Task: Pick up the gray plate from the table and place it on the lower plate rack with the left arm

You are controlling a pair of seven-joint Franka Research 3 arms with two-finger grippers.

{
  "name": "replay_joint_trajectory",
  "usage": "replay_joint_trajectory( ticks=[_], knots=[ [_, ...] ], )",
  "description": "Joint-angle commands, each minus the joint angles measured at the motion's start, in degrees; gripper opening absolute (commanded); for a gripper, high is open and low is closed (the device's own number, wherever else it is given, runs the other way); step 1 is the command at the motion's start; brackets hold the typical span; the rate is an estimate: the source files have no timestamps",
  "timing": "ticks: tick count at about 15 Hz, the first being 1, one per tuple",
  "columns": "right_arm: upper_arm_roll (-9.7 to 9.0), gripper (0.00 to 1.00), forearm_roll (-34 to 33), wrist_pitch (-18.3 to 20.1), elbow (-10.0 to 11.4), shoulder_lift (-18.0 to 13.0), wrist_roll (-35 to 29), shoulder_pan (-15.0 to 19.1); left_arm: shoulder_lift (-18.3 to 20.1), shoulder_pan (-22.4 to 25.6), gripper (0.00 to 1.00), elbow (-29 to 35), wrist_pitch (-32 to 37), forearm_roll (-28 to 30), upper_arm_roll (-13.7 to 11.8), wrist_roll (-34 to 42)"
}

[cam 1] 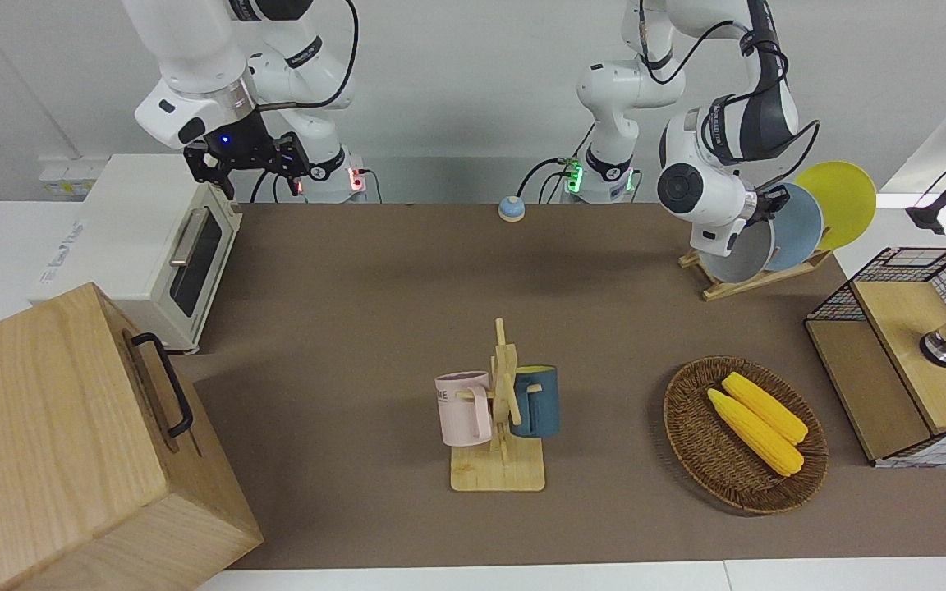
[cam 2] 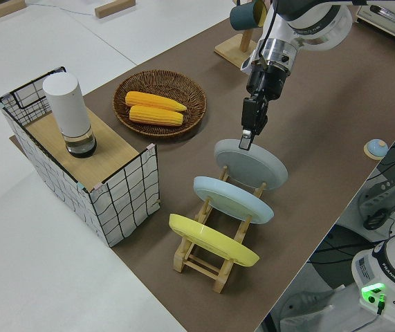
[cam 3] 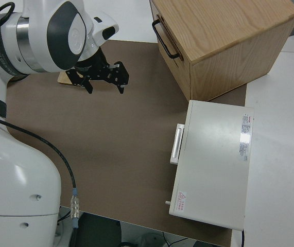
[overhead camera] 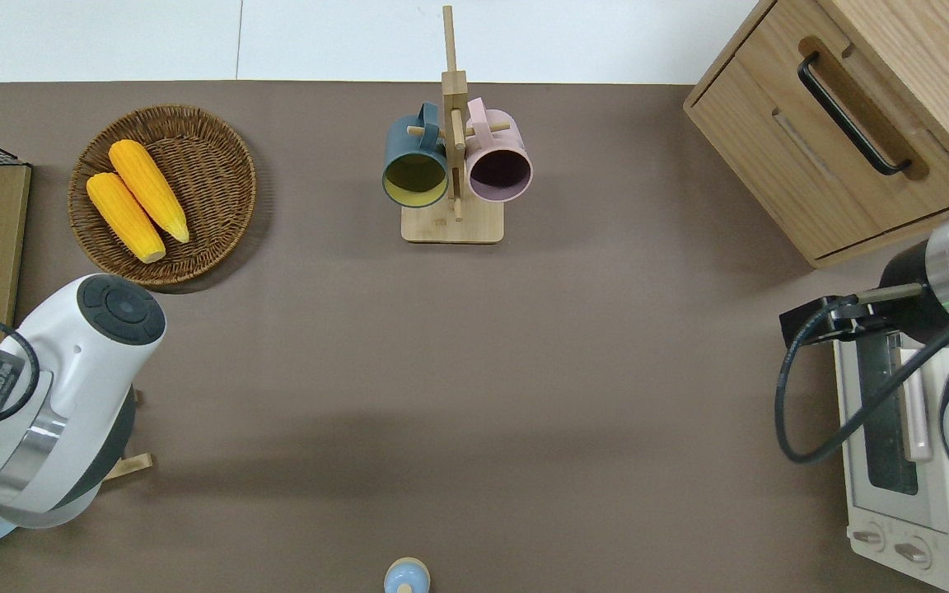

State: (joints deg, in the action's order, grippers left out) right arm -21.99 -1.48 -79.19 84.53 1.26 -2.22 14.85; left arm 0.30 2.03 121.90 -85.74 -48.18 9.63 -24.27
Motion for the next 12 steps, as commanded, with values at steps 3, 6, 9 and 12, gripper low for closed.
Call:
replay_joint_trajectory(
  ticks=[3, 6, 9, 12],
  knots=[
    [-1.21, 0.983, -0.37, 0.7, -0.33, -0.2, -0.68, 1.32, -0.48, 0.25, 0.53, 0.44, -1.36, 0.19, -0.22, 0.19],
    [-1.21, 0.983, -0.37, 0.62, -0.41, -0.12, -0.68, 1.32, -0.39, 0.17, 0.65, 0.44, -1.36, 0.28, -0.22, 0.28],
    [-1.13, 0.983, -0.37, 0.62, -0.41, -0.12, -0.68, 1.32, -0.3, 0.25, 0.98, 0.36, -1.27, 0.36, -0.22, 0.36],
    [-1.21, 0.983, -0.37, 0.62, -0.41, -0.12, -0.68, 1.32, -0.13, 0.17, 0.98, -0.43, -1.27, 3.51, -0.13, 0.45]
  ],
)
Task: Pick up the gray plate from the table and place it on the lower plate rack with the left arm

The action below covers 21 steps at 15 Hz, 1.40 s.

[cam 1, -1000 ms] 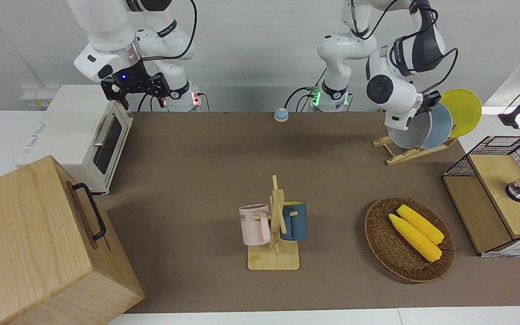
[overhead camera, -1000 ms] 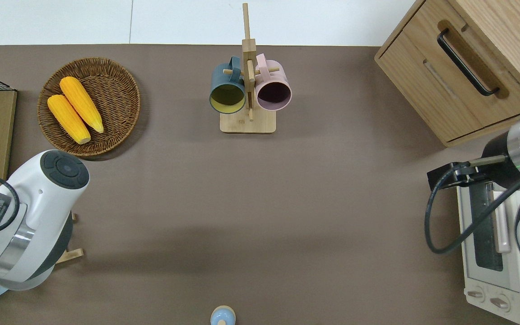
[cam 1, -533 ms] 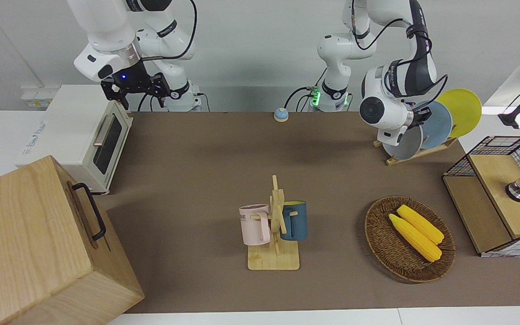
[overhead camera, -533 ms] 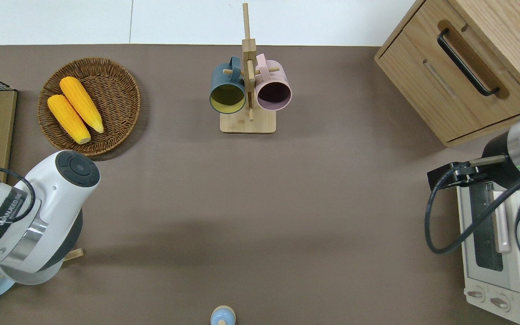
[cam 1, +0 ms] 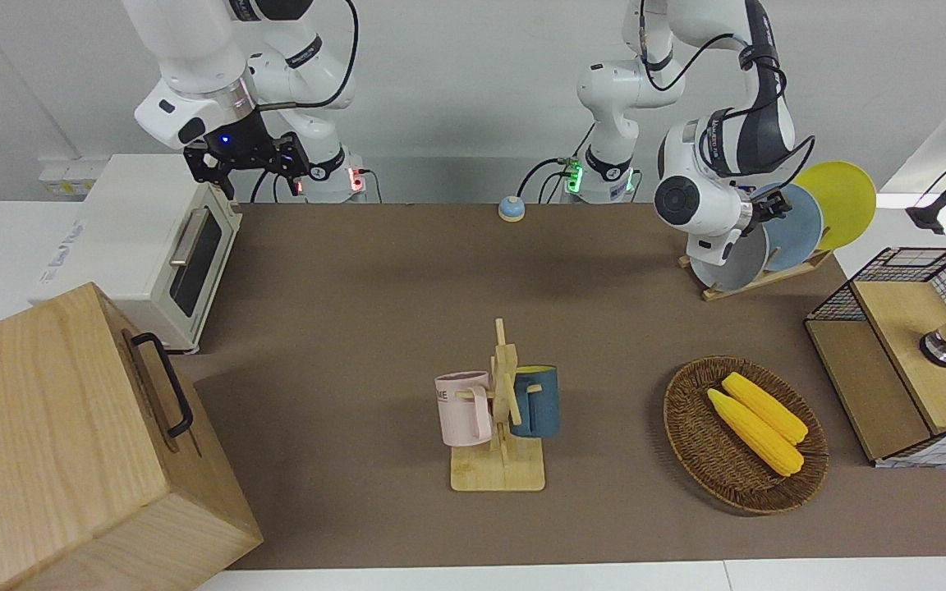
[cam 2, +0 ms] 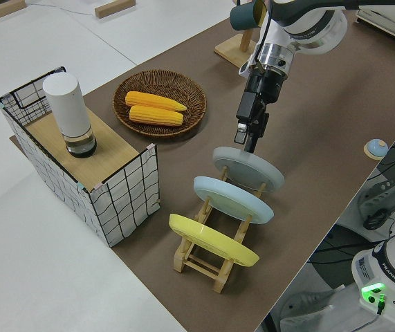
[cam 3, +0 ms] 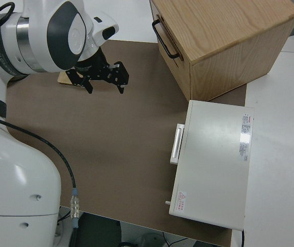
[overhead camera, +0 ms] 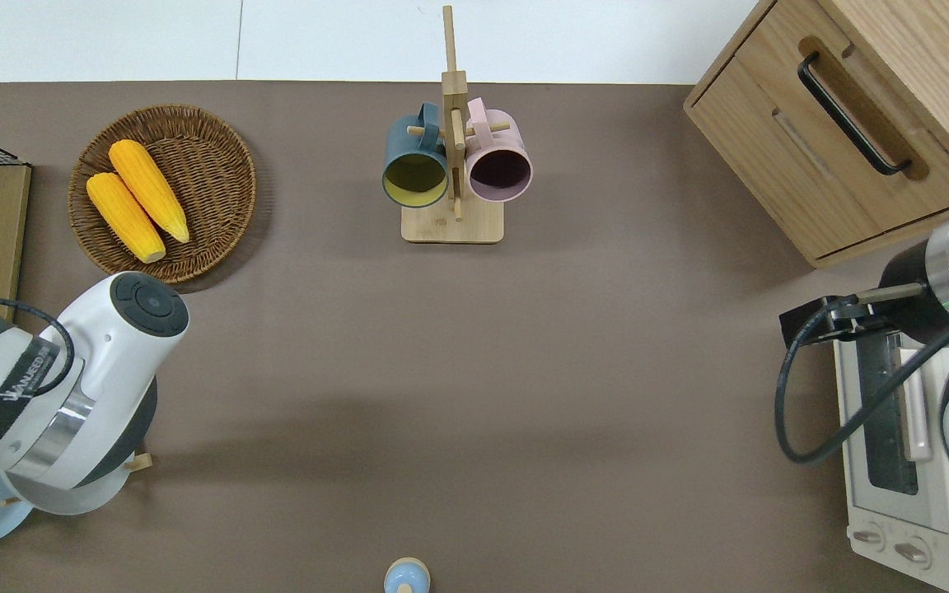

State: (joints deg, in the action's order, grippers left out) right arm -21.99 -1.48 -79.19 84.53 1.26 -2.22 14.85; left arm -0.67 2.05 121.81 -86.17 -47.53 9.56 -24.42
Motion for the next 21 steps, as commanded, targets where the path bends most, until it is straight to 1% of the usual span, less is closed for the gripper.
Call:
replay_joint_trajectory(
  ticks=[1, 3, 5, 8, 14, 16, 19, 21],
  knots=[
    [-1.21, 0.983, -0.37, 0.7, -0.41, -0.12, -0.68, 1.32, 0.93, 0.15, 0.98, -0.69, -0.84, 3.84, -0.07, 1.21],
    [-1.13, 0.983, -0.37, 0.62, -0.41, -0.12, -0.68, 1.32, 1.19, -0.11, 0.99, -2.62, -0.58, 7.34, -0.07, 4.27],
    [-1.21, 0.983, -0.37, 0.62, -0.41, -0.12, -0.68, 1.32, 1.28, 0.15, 0.99, -5.95, 0.04, 12.44, -0.07, 7.09],
    [-1.21, 0.983, -0.37, 0.62, -0.41, -0.12, -0.68, 1.32, 1.28, 0.41, 0.99, -11.05, 0.04, 20.78, -0.86, 11.04],
    [-1.13, 0.983, -0.37, 0.62, -0.41, -0.12, -0.68, 1.32, 1.2, 0.68, 0.99, -16.85, -0.84, 36.6, -1.65, 12.28],
    [-1.21, 0.983, -0.37, 0.62, -0.41, -0.12, -0.68, 1.32, 1.2, 0.68, 0.99, -18.53, -0.93, 41.7, -2.61, 12.64],
    [-1.21, 0.983, -0.37, 0.62, -0.41, -0.12, -0.68, 1.32, 0.93, 0.76, 0.99, -21.86, -0.93, 45.32, -2.7, 14.74],
    [-1.21, 0.983, -0.37, 0.62, -0.41, -0.12, -0.68, 1.32, 0.76, 0.76, 0.99, -23.28, -1.1, 46.99, -3.32, 16.76]
  ],
)
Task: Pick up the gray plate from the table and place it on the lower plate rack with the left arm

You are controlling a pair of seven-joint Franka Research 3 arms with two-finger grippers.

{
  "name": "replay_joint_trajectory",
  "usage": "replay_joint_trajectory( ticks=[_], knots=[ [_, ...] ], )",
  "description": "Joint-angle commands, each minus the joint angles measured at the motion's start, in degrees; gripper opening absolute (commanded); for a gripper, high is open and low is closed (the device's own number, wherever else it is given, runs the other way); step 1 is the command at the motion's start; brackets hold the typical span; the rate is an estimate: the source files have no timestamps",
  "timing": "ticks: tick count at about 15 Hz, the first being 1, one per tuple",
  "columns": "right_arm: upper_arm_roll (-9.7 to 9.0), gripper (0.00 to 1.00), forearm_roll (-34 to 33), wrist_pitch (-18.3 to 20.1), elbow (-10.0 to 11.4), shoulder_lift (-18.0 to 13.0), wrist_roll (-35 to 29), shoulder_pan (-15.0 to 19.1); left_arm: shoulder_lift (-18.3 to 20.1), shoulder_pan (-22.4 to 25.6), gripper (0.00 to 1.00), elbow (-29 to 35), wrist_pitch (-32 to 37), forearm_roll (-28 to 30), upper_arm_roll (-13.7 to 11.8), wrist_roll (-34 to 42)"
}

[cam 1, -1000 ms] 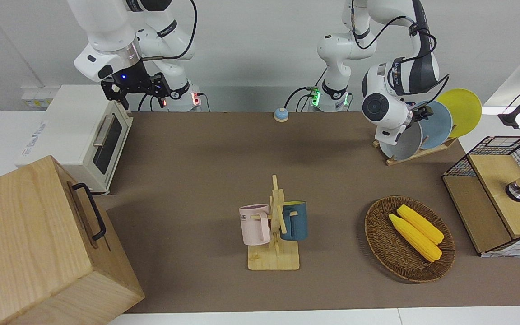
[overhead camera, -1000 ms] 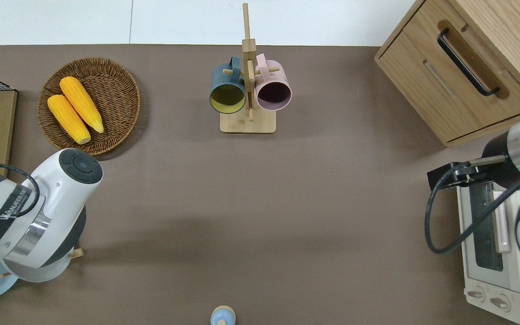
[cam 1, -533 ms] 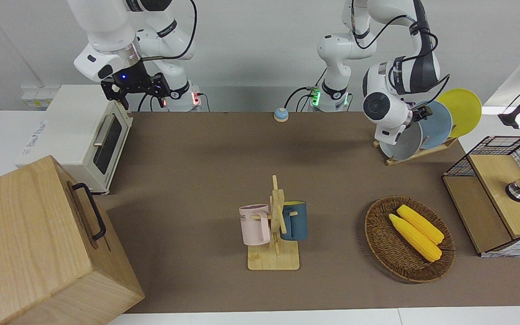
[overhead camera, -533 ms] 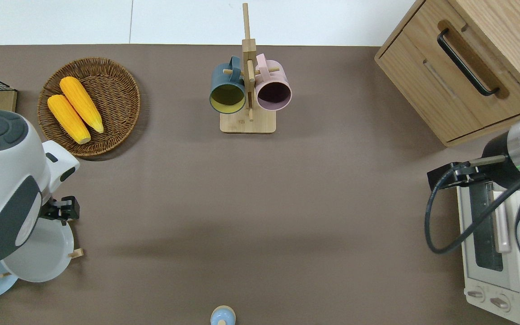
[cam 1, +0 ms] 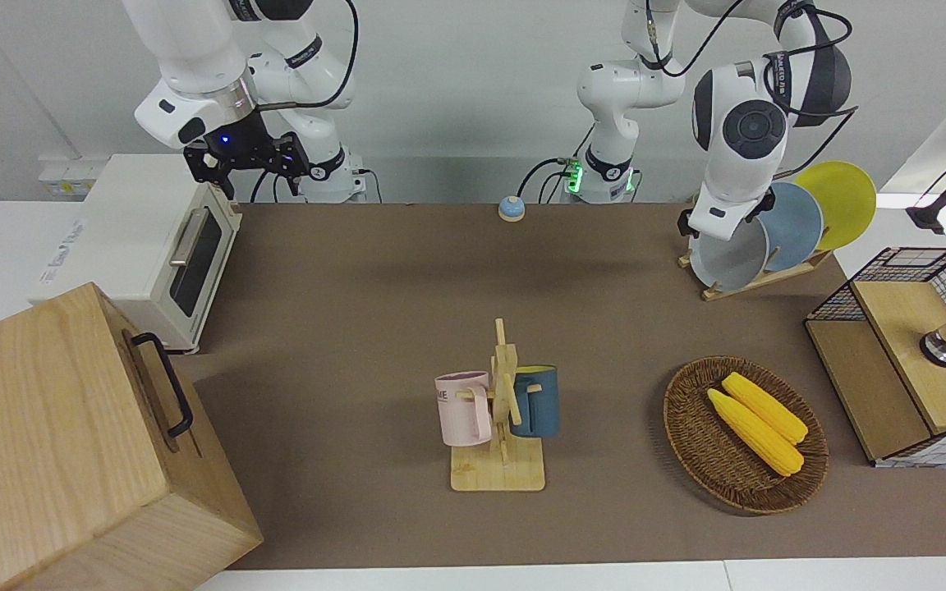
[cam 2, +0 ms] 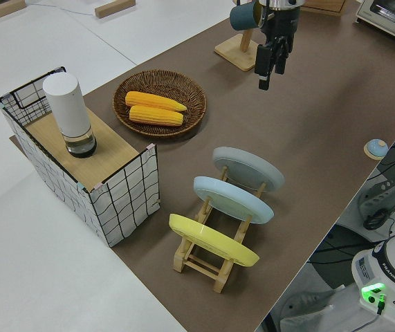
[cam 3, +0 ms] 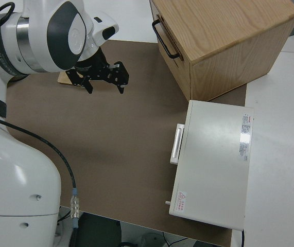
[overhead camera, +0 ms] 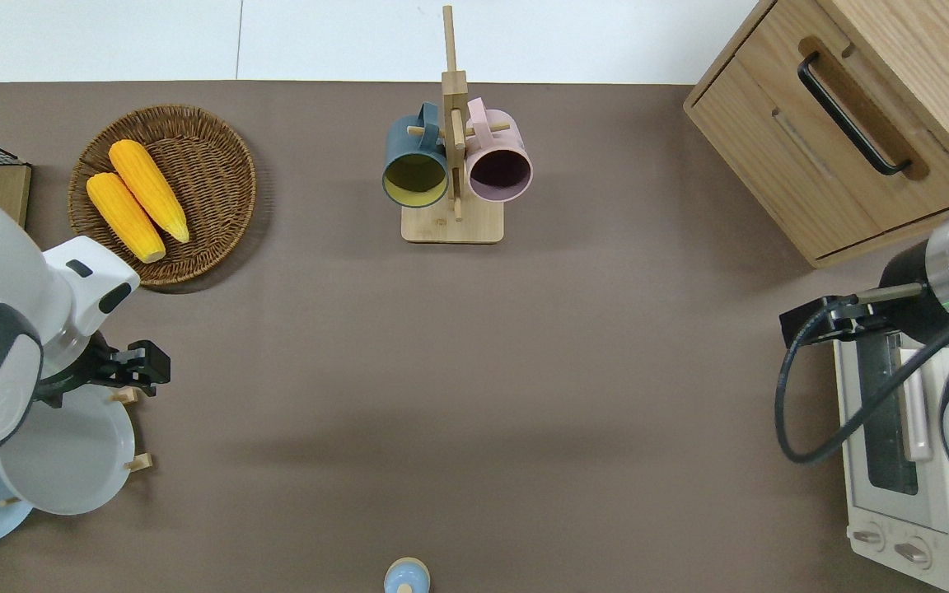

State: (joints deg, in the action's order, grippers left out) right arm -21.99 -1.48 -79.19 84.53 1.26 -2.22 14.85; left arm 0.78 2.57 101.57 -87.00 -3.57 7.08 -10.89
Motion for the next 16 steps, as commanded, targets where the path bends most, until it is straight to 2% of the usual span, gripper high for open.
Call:
replay_joint_trajectory(
  ticks=[1, 4, 9, 16],
  knots=[
    [-1.21, 0.983, -0.37, 0.62, -0.33, -0.12, -0.68, 1.32, -0.7, 0.24, 0.99, -3.83, -0.71, 3.92, -1.19, 4.55],
    [-1.21, 0.983, -0.37, 0.62, -0.41, -0.12, -0.68, 1.32, -0.87, 0.15, 0.99, -6.11, -2.91, 5.07, -1.55, 7.81],
    [-1.13, 0.983, -0.37, 0.62, -0.41, -0.12, -0.68, 1.32, -0.96, -0.38, 0.99, -9.54, -4.05, 4.1, -1.28, 7.9],
    [-1.21, 0.983, -0.37, 0.62, -0.33, -0.12, -0.68, 1.32, -0.96, -0.2, 0.99, -10.51, -4.05, 4.36, -1.28, 7.64]
  ],
)
